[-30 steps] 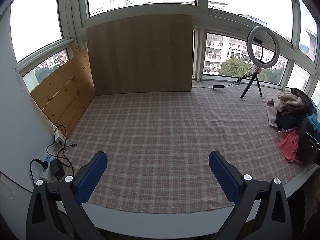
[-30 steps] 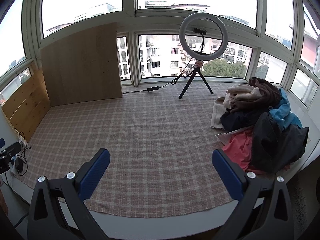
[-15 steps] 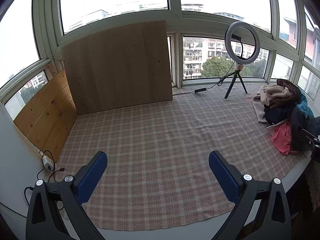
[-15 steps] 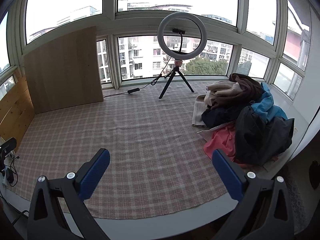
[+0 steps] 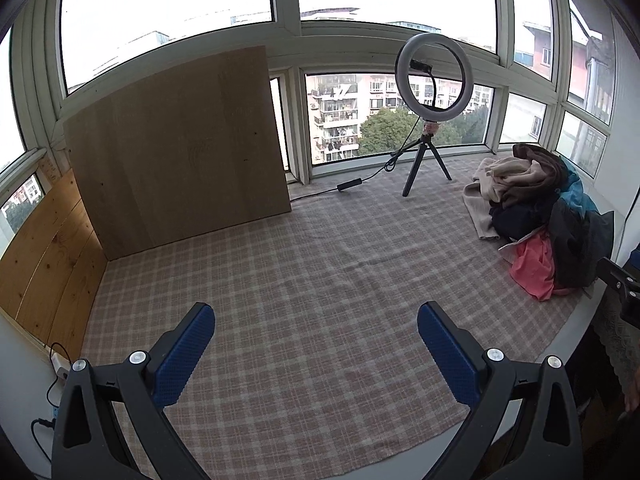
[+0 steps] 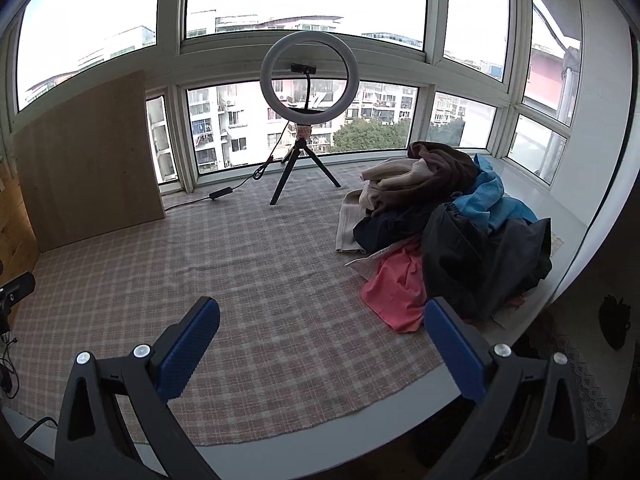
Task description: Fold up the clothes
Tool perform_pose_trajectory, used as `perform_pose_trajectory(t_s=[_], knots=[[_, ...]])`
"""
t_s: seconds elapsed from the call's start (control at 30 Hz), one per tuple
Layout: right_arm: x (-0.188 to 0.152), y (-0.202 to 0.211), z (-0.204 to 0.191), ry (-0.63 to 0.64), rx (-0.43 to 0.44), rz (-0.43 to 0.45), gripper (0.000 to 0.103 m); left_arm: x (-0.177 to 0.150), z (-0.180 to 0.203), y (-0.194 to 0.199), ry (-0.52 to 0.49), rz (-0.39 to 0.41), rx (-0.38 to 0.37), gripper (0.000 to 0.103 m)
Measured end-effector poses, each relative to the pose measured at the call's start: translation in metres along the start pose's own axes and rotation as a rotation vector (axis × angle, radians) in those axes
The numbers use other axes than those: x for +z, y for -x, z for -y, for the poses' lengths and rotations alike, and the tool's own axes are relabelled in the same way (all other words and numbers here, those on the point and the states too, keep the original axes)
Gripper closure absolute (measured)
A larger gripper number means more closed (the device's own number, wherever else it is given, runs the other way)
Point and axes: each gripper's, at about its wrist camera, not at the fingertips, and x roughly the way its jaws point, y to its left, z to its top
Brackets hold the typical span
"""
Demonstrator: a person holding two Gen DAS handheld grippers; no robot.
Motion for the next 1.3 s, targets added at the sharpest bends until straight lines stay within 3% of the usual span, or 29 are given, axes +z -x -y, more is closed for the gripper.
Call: perform_pose_trajectory(t_s=[0.33,0.7,0.93,1.3], knots=[[-0.004,0.002,0.014,-0.004,-0.030,-0.002,0.000,0.013,0.016,-0.011,-0.031,-0.011,-0.079,0.001],[0.012,-0.006,0.054,-0.025,-0.065,0.009,0.000,0.039,0.040,-0.008,-0.059,0.051,-0.046,0.001],[0.031,-0.030,0.086,-0.022,-0.015,0.028,0.000,0.067,0.068,-0.012,-0.054,0.084,-0.036,0.001],[0.074,-0.082,0.192,-0.077,-0.018,0.062,0.000,0.119,0.121,-0.040,-0.033,0.140,-0.053,0.001]])
